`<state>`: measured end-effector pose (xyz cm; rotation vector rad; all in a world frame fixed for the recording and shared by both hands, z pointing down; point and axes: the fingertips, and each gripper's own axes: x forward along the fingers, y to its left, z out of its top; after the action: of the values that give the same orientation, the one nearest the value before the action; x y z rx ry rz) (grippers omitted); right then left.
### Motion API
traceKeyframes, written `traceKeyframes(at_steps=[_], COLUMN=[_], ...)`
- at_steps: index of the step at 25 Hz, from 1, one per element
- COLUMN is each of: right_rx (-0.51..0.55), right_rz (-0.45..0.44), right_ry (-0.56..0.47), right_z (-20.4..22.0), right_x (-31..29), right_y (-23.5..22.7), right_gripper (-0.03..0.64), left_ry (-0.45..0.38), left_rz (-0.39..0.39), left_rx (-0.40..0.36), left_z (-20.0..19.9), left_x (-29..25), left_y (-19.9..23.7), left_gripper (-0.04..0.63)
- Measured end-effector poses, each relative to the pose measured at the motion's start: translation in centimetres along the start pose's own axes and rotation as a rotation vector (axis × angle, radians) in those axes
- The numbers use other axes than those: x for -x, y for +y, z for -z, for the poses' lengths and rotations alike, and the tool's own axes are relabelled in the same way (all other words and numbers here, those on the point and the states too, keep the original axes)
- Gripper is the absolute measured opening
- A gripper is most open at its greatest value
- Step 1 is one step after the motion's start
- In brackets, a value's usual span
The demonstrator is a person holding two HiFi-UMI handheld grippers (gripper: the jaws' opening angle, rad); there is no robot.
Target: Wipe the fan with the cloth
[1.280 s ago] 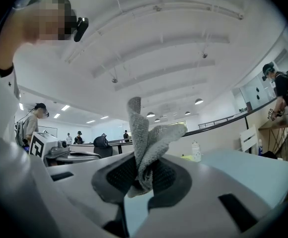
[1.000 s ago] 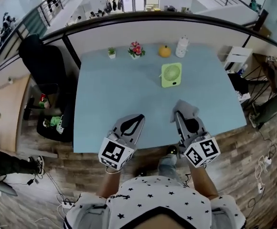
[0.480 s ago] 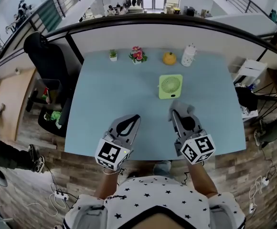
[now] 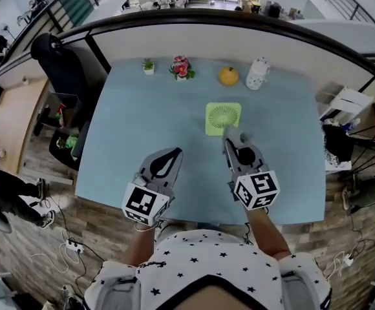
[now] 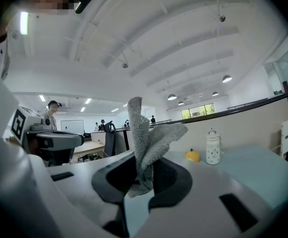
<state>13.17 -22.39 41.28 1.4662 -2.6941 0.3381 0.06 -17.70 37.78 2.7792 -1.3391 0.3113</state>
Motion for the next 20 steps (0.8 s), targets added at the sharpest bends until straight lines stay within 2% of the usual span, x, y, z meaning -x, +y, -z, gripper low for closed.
traceKeyframes(at_steps=[6,11,20], right_rx=[0.027,0.076,0.121], right_rz=[-0.053,-0.071,-0.017], right_ry=[0.057,0.092,0.166], right_z=[1.8,3.1,6.4], right_x=[-3.0,-5.6,-11.0], right_y=[-1.5,-1.5,-1.3], right_gripper=[0.044,0.044,0.044], left_ry=[0.023,0.028,0.057], left_rz=[-0.073,-0.096,-0.119], left_rx=[0.013,0.019,0.060], left_z=[0.7,0.8,2.8], left_x=[-1.6,-1.8,-1.4], left_y=[0.4,1.2,5.8], left_gripper=[0.032,0.032,0.032])
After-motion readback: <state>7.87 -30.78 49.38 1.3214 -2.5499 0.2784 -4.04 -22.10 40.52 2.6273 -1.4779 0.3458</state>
